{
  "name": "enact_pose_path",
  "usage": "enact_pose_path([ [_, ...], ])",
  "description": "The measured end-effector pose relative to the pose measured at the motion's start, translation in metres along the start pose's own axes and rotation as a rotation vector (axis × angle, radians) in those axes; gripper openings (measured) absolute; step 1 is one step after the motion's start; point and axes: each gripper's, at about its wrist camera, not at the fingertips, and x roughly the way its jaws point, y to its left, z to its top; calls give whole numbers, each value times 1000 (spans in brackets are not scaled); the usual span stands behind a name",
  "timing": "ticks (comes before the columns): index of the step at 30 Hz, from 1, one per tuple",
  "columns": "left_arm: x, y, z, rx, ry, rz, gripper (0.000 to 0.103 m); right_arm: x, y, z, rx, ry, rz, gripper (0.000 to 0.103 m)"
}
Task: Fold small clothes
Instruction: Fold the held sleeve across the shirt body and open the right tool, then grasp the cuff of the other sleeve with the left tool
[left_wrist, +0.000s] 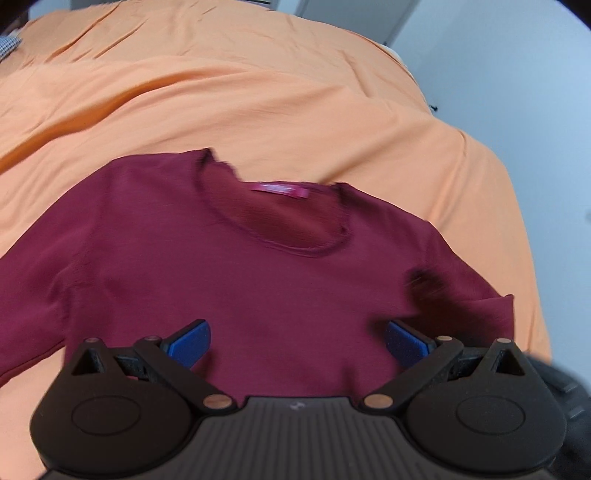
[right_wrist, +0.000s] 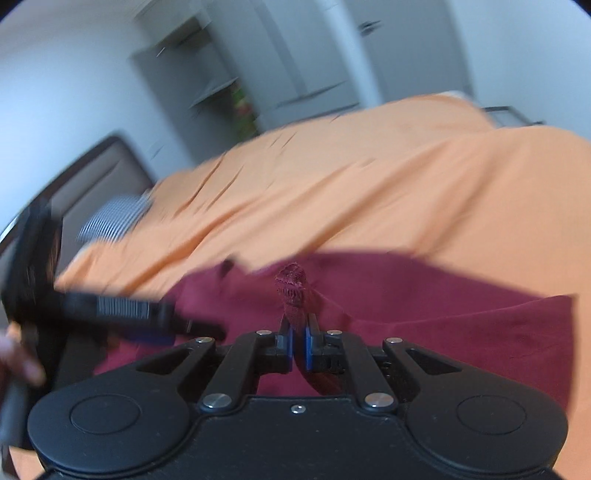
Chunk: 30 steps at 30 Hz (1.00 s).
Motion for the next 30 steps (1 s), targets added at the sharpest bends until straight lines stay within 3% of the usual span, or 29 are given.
enact_pose_path([
  [3, -2, 16, -5, -26, 1, -17, 102, 27, 34, -13, -46, 41, 17, 9],
  [4, -1, 19, -6, -31, 6, -24, 102, 31, 47, -25, -60, 47, 20, 21],
  [5, 2, 22, -8, -35, 14, -31, 102, 36, 56, -32, -77, 55, 13, 43],
  [6, 5, 23, -11, -40, 24, -38, 102, 36, 63, -46, -98, 78, 9, 50],
  [9, 15, 23, -19, -59, 51, -73, 102, 28, 63, -65, -95, 129, 6, 48],
  [12, 26, 16, -27, -67, 86, -161, 102, -5, 38, -72, -18, 110, -16, 51],
  [17, 49, -3, -37, -3, 93, -193, 96, -59, -5, -70, 61, 58, -116, 54],
  [19, 57, -8, -41, 0, 102, -168, 92, -69, -18, -69, 66, 53, -150, 54],
  [24, 59, -11, -45, 11, 92, -143, 55, -76, -44, -62, 96, 25, -208, 54],
  [25, 58, -8, -44, -1, 93, -141, 35, -75, -49, -60, 104, 19, -218, 54],
  [30, 52, 11, -42, -49, 84, -172, 11, -75, -68, -49, 139, -6, -229, 55],
])
